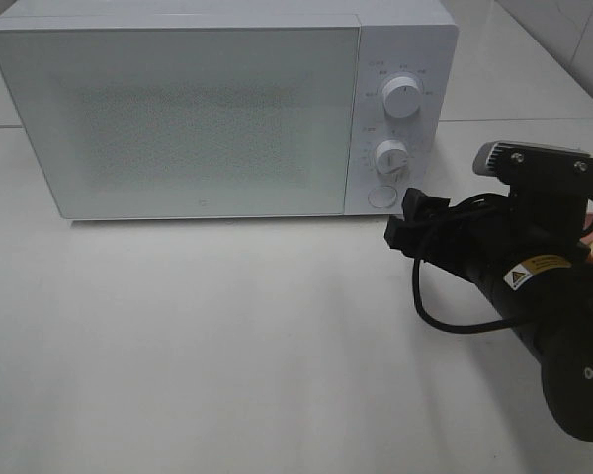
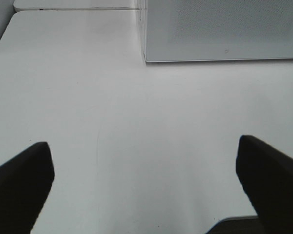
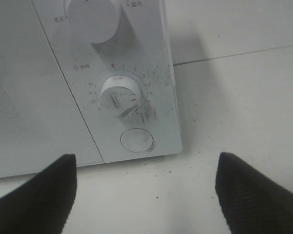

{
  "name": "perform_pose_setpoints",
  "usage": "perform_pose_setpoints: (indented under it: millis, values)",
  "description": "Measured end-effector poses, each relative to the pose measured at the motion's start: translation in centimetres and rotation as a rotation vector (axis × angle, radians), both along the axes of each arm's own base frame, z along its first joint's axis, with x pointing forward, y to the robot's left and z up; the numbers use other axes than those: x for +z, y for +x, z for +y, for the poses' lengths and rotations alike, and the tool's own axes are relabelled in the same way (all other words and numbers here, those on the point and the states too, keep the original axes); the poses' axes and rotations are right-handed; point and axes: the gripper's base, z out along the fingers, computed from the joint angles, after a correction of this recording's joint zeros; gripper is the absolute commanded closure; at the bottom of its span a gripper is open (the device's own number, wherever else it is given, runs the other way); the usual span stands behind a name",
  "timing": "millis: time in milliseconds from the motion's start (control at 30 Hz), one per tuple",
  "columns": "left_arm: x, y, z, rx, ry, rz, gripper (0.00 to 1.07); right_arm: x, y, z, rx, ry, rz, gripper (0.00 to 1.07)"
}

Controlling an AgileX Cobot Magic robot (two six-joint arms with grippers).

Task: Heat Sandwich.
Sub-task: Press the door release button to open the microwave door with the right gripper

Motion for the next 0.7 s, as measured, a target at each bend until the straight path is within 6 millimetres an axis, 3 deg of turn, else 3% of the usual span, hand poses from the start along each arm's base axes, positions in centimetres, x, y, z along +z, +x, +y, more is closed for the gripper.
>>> perform_pose_setpoints:
  millis: [67,333,400,467,567,700]
  values:
    - [0.0,0.0,0.0,0.0,0.0,0.0,0.1,0.0,0.0,0.0,-0.012,0.042,0.004,0.33]
    - [0.0,0.0,0.0,0.0,0.0,0.0,0.1,0.01,0.0,-0.01,-0.165,0.583,0.052,0.39]
    - [0.0,0.0,0.0,0.0,0.0,0.0,0.1,0.01,0.0,-0.01,-0.179,0.634,0.056,0.4]
    - [0.0,0.0,0.0,0.0,0.0,0.0,0.1,0.01,0.0,-0.01,-0.23,0.816,0.072,0.45]
    - [0.0,0.0,0.0,0.0,0.0,0.0,0.1,0.01,0.0,-0.01,-0.257,0.911,0.081,0.48]
    - [0.0,0.0,0.0,0.0,0.0,0.0,0.1,0.01,0.0,-0.01,-0.323,1.148,0.102,0.65]
